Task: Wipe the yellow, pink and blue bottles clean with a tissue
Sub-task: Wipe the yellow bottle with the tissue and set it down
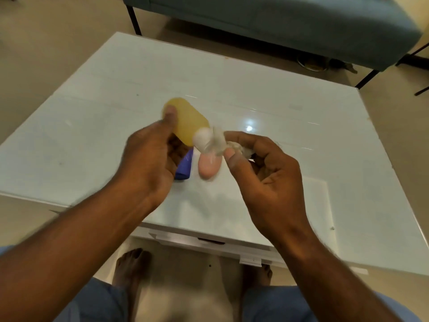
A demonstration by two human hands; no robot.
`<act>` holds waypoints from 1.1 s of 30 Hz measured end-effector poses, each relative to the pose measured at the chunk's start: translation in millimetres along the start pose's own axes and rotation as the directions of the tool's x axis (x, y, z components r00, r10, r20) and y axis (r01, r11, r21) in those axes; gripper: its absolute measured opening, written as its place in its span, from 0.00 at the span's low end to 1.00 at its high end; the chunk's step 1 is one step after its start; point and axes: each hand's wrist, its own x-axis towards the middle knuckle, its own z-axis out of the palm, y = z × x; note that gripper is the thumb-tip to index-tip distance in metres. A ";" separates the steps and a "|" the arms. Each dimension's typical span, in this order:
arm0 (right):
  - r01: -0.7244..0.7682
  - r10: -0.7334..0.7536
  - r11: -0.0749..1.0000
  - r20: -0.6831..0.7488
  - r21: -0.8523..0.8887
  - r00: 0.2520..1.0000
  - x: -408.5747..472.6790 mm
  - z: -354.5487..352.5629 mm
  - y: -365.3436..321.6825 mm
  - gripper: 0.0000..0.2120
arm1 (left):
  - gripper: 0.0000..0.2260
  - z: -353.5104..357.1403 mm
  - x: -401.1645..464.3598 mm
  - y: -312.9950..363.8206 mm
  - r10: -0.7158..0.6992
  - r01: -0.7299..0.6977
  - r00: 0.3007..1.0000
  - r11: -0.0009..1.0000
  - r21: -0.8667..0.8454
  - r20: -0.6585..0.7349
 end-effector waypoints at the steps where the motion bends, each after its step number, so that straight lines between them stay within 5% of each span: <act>1: 0.002 -0.002 1.000 0.001 0.012 1.000 -1.1 0.6 -0.9 0.14 | 0.12 -0.6 1.7 4.0 -0.009 0.006 0.999 0.995 -0.100 -0.034; 4: -0.012 0.011 0.999 0.011 0.031 1.000 -1.9 2.7 -1.6 0.19 | 0.14 -0.2 -2.9 0.3 -0.034 0.035 0.999 0.991 -0.128 0.011; 11: 0.034 -0.018 0.995 -0.171 0.093 0.985 9.3 -4.9 -4.3 0.12 | 0.10 -1.0 -0.8 -7.1 -0.058 0.059 0.994 0.998 -0.001 0.095; 14: 0.033 -0.016 0.996 -0.190 0.082 0.982 10.5 -9.2 -3.8 0.12 | 0.10 -4.5 -1.1 -9.0 0.045 -0.106 0.976 0.951 0.290 0.211; 19: 0.045 -0.036 0.998 -0.202 0.043 0.979 8.6 -8.0 -2.2 0.13 | 0.13 -7.5 -8.0 -8.7 0.165 -0.422 0.886 0.673 0.608 0.432; 24: 0.074 -0.069 0.997 -0.184 0.023 0.981 9.9 -12.2 -0.1 0.11 | 0.18 -7.5 -3.5 -10.1 0.023 -0.171 0.945 0.885 0.432 0.328; 33: 0.124 -0.148 0.984 -0.206 -0.127 0.967 9.4 -12.4 7.1 0.10 | 0.16 -11.3 -2.1 -16.0 0.046 -0.262 0.910 0.835 0.484 0.413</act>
